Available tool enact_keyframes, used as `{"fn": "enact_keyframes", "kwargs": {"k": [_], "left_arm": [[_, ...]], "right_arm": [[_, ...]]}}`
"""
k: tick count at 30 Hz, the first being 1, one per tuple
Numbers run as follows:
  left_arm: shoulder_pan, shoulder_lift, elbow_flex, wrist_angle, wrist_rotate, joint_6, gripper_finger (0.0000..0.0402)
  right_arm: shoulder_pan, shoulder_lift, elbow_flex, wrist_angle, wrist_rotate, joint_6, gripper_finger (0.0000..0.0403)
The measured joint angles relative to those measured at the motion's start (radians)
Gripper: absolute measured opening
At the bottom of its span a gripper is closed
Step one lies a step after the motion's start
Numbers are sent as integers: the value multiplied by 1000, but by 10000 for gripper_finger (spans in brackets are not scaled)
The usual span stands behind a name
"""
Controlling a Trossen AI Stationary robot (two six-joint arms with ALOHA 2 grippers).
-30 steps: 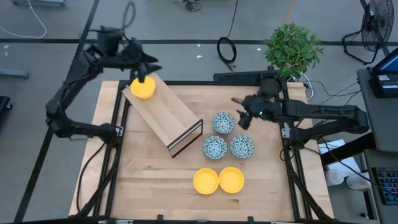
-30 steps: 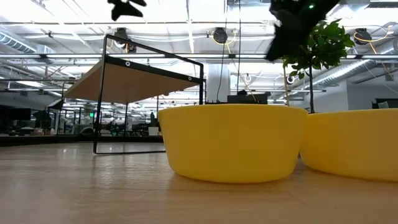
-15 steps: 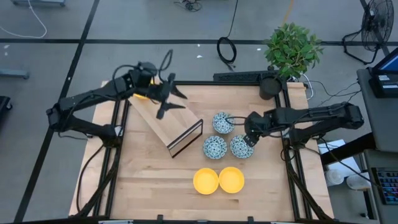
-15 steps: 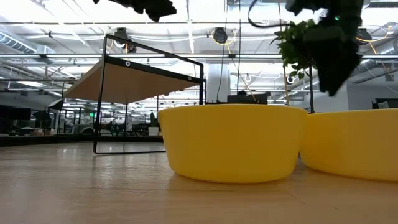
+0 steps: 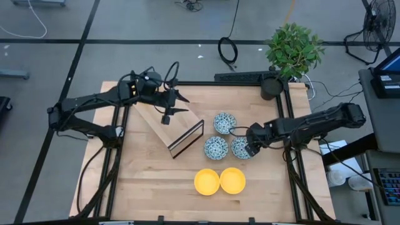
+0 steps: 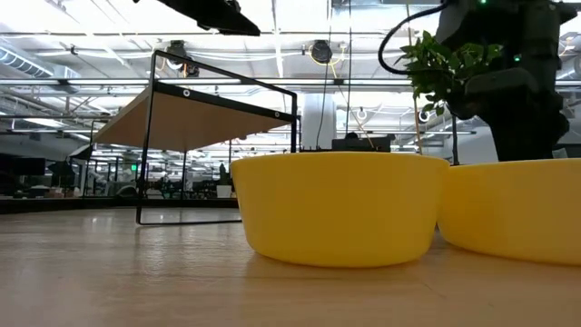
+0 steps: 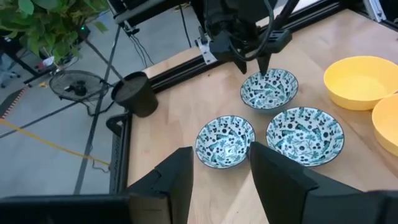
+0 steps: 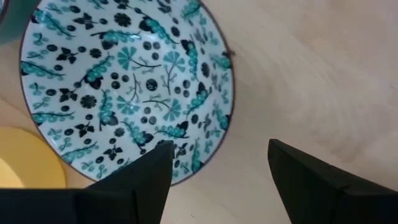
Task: Pick & Place Mini bowls
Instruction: Put the bottom right green patterned bowl on the shelf
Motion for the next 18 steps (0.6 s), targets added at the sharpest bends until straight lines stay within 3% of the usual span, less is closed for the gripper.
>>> {"fn": "enact_keyframes", "kwargs": {"k": [12,18], "left_arm": [[0,0,0,-1,-3,-9,161],[0,0,0,-4,-4,-11,161]], "right_arm": [[6,0,-105,140,4,29,241],[-7,0,-105,161,1,-4,186]]}}
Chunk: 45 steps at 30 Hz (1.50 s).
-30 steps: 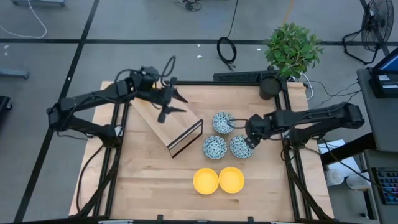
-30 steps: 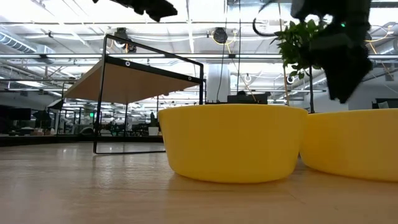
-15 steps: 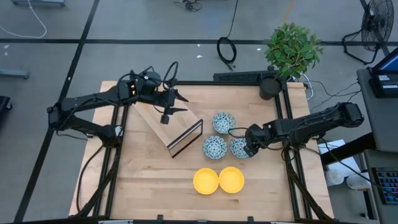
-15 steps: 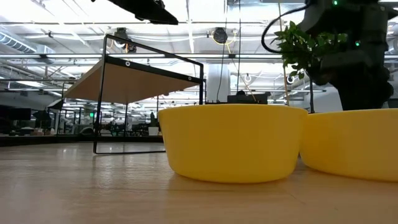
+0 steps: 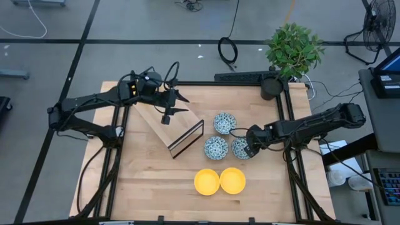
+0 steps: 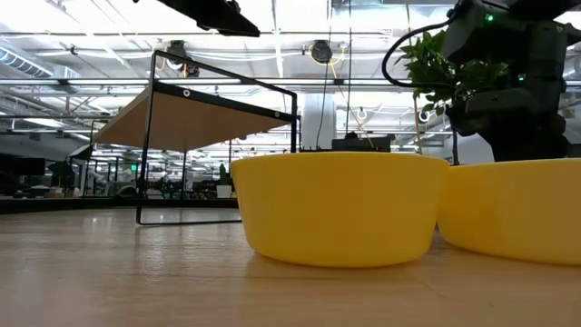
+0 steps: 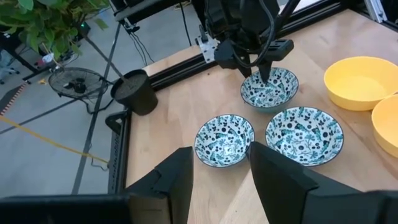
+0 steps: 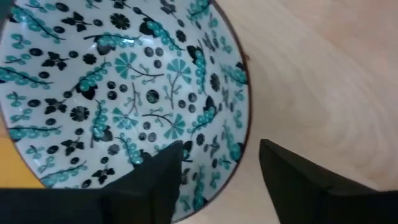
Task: Pick & Place Mini bowls
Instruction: Put the bottom right green patterned bowl on the shelf
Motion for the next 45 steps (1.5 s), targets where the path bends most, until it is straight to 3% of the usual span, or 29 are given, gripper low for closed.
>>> {"fn": "enact_keyframes", "kwargs": {"k": [10,14,22,27,32,35,41,45], "left_arm": [[0,0,0,0,0,-4,161],[0,0,0,1,0,-27,161],[0,0,0,6,1,-77,161],[-7,0,0,84,1,-139,161],[-7,0,0,147,0,-143,161],[-7,0,0,182,0,-151,161],[-16,46,1,352,-9,-239,161],[-46,132,-1,473,-177,-222,161]], "right_arm": [[-33,-5,3,4,-2,-91,14],[-60,-46,4,-5,38,-126,10],[-87,-227,68,81,294,-317,4],[-87,-282,68,395,601,-657,4],[-93,-216,68,846,858,-1186,4],[-118,-140,68,1124,862,-1459,4],[-186,38,68,1576,799,-1812,4],[-215,125,68,1817,733,-1942,4]]}}
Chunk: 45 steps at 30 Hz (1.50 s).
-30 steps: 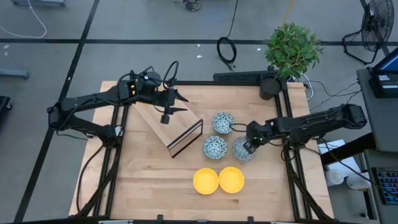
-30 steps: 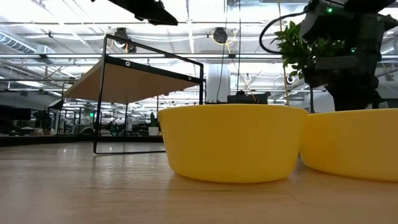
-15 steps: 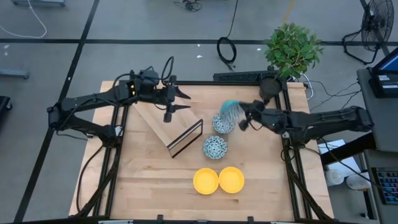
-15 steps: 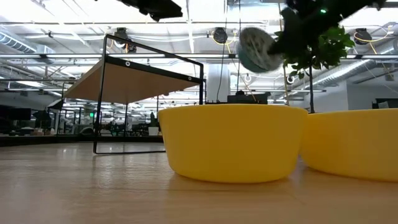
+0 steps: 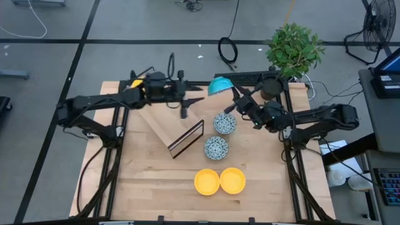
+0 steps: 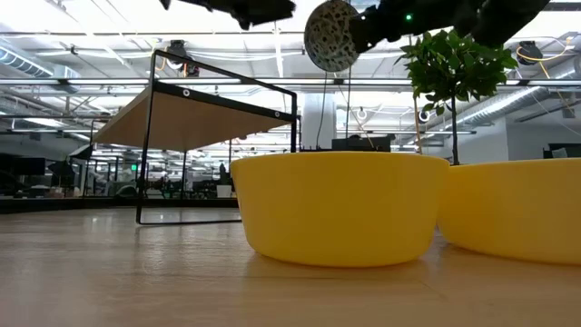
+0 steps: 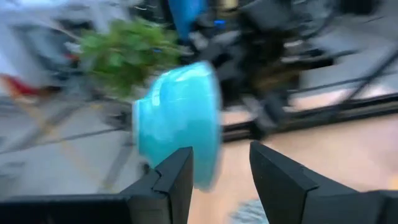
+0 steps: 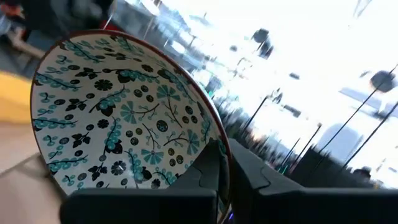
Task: Pick & Place Mini bowls
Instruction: Put the bottom right green patterned bowl on the shelf
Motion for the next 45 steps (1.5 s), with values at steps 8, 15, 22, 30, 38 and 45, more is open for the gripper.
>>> {"fn": "enact_keyframes", "kwargs": {"k": [8,15,22,30,38,45], "left_arm": [[-27,91,0,164,-314,98,161],[-35,97,0,165,-344,105,161],[-51,84,0,148,-470,194,161],[-46,84,0,141,-498,216,161],[-19,97,1,79,-461,165,161],[18,109,1,77,-438,105,161]], "right_arm": [[-46,38,0,114,-44,-31,4],[-107,38,-1,112,-102,-24,4],[-173,38,-1,122,-110,-10,4],[-240,38,-1,52,-181,125,4],[-299,38,-1,-28,-343,300,4],[-324,113,10,120,-471,354,4]]}}
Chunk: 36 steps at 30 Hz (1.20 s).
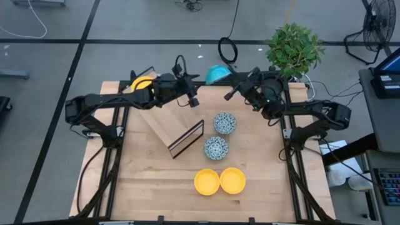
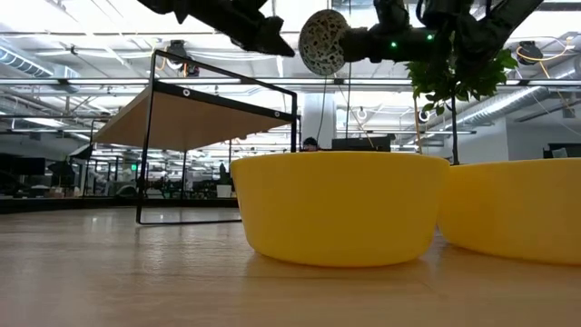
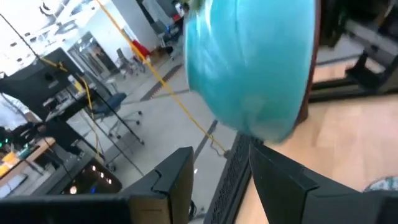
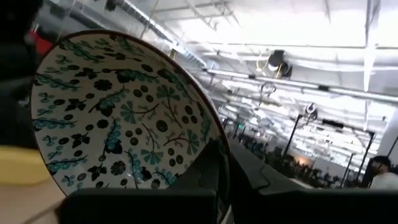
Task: Pick & Place Mini bowls
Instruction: Put the bottom right green patterned bowl on the shelf
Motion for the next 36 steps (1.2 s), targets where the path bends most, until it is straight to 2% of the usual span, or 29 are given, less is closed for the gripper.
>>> {"fn": "enact_keyframes", "kwargs": {"k": [6,12,16,20,25,31,36], "left_arm": [[0,0,-1,-27,26,73,161],[-27,0,0,-113,-179,112,161],[-66,1,0,-229,-322,154,161],[-105,1,0,-288,-381,167,161],[-125,1,-1,-263,-312,130,161],[-115,1,0,-127,-212,84,161],[-106,0,-1,-17,-148,79,161]], "right_arm": [[0,68,55,-5,27,-74,4],[3,91,56,-16,30,-7,4],[8,89,56,-44,86,1,4],[15,90,56,-52,101,56,4],[18,98,56,-33,48,103,4],[32,105,56,20,48,121,4],[54,102,56,35,58,72,4]]}}
